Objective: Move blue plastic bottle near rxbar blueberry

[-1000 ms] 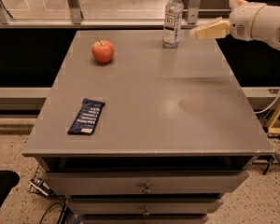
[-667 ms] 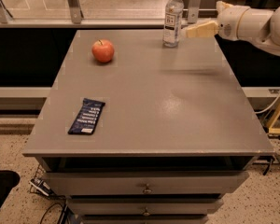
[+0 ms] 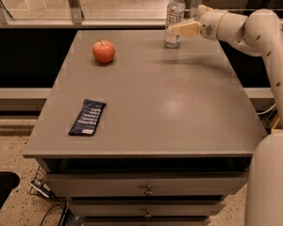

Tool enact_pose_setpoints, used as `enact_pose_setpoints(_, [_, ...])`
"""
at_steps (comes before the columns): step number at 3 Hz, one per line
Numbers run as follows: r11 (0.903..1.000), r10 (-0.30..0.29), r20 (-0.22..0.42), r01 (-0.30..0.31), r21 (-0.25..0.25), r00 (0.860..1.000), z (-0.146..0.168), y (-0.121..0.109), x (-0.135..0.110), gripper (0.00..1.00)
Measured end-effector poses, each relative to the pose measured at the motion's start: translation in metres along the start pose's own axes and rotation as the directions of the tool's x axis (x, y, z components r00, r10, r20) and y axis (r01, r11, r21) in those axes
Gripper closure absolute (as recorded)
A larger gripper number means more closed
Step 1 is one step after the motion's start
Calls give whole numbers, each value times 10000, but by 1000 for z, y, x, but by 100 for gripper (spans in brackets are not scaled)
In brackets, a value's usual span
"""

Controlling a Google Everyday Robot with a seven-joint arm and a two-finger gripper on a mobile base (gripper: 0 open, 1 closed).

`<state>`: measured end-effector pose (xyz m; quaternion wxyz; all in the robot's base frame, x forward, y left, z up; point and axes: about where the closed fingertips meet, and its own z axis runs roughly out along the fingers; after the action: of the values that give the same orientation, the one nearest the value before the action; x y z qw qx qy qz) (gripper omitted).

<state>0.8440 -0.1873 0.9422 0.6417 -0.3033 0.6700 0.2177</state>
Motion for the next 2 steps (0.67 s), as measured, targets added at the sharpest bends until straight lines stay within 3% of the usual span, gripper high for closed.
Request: enact_pose_setpoints(2, [9997,250,123,-250,0,9996,28,6,6,0])
